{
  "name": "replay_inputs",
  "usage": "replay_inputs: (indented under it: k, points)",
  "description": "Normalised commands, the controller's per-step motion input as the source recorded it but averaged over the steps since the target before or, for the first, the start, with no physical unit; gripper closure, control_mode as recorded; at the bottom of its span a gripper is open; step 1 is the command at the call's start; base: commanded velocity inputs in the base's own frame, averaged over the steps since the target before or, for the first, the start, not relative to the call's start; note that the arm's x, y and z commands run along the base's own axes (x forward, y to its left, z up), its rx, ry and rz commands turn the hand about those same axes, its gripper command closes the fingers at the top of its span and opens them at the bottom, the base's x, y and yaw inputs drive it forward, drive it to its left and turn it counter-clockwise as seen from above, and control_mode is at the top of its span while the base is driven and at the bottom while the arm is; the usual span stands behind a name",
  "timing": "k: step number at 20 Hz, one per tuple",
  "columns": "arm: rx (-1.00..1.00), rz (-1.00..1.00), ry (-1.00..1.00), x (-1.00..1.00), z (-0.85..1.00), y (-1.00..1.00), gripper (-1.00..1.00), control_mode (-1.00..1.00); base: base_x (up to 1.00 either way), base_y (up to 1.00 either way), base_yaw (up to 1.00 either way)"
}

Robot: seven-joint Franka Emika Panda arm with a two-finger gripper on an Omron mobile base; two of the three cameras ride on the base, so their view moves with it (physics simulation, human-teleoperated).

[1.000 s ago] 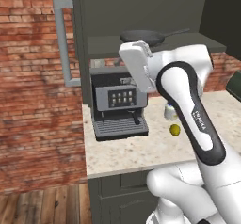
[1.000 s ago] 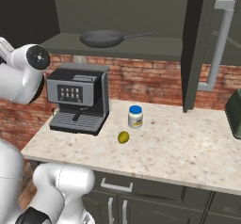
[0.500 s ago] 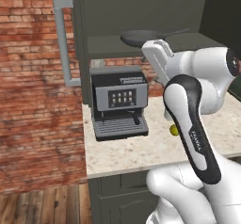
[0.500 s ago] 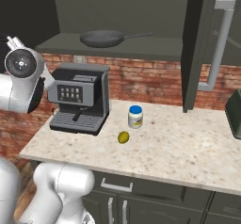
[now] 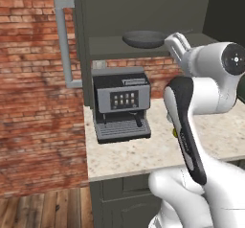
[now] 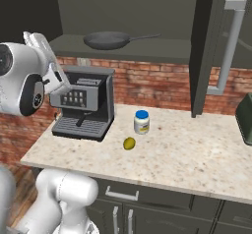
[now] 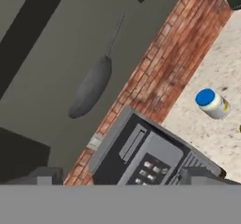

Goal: Pick the pan from the cabinet and place it on the stove. Then turn on the stove burner for the pan.

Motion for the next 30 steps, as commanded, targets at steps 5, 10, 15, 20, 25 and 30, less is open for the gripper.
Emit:
replay_inputs:
  k: [5, 10, 15, 20, 25, 30]
  points:
    - [-0.06, -0.28, 0.0, 0.17, 0.18, -0.68, -1.0, -1.0, 0.0, 0.0, 0.0]
    - [-0.03, -0.13, -0.01, 0.23, 0.16, -0.62, -1.0, -1.0, 0.0, 0.0, 0.0]
    - [0.0, -0.03, -0.04, 0.25, 0.04, -0.54, -1.0, -1.0, 0.0, 0.0, 0.0]
    - [0.01, 0.0, -0.02, 0.23, 0.0, -0.5, -1.0, -1.0, 0.0, 0.0, 0.0]
    - [0.0, 0.0, 0.0, 0.36, 0.01, -0.38, -1.0, -1.0, 0.0, 0.0, 0.0]
    - [0.04, 0.03, 0.0, 0.45, 0.07, -0.3, -1.0, -1.0, 0.0, 0.0, 0.0]
